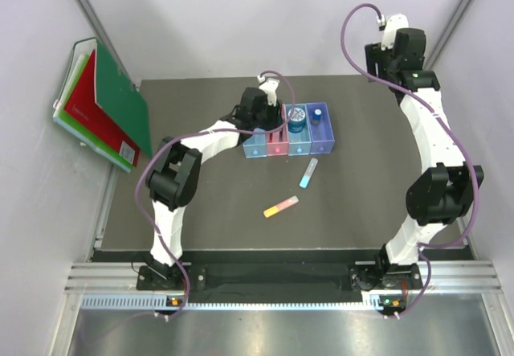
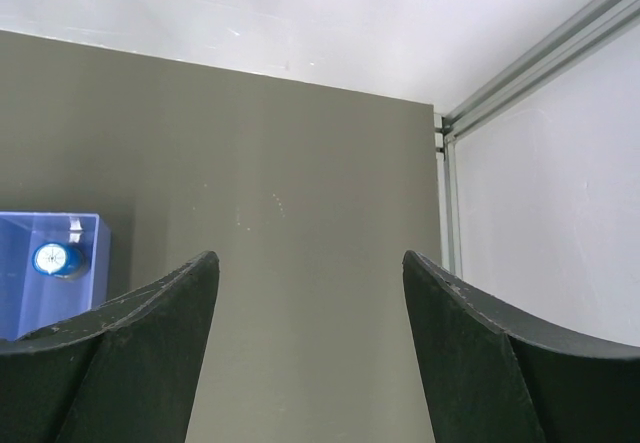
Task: Sort the stationery into containers
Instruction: Place the pen in the storage box, then pick up the pen from the center of the board.
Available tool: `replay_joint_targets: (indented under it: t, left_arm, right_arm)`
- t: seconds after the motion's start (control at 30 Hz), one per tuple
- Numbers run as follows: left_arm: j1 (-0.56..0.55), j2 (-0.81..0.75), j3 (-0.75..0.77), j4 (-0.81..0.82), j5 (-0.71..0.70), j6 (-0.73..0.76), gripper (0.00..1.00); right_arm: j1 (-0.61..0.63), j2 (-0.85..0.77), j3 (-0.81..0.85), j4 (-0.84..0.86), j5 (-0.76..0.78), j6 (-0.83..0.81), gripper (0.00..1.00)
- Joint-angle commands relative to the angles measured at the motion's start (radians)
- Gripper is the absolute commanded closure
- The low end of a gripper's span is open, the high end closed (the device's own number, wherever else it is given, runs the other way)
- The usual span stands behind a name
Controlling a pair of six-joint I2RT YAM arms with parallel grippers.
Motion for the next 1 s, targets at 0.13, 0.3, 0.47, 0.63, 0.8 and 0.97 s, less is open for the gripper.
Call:
replay_joint_targets:
  t: [0.13,0.3,0.47,0.63,0.8,0.97]
  left_arm:
    - [0.010,-0.236,-0.023,-0.183,0.371,0.333,0.48]
    - [0.007,-0.322,-0.149,-0.361,0.391,0.508,0.33]
    - [-0.008,-0.345,-0.235,-0.540,0.352,0.572,0.28]
    - [-0.068,-0.354,-0.269,-0.640,0.353,0.583,0.18]
    - [-0.123,-0.374,-0.315,-0.646,0.361,0.562,0.12]
    - [-0.170,-0.380,-0.316,-0.659,0.378,0.516,0.08]
  right_arm:
    - [0.024,-0.083,-0.046,-0.004,-0.041,-0.029,0.19]
    - [0.051,-0.134,-0.154,-0.004,-0.066,-0.036,0.12]
    - [0.068,-0.157,-0.186,-0.018,-0.116,-0.049,0.02]
    - [0.088,-0.162,-0.189,-0.027,-0.106,-0.074,0.01]
    - [0.102,-0.163,-0.188,-0.028,-0.089,-0.086,0.00]
    - [0.111,-0.157,-0.191,-0.031,-0.081,-0.105,0.00]
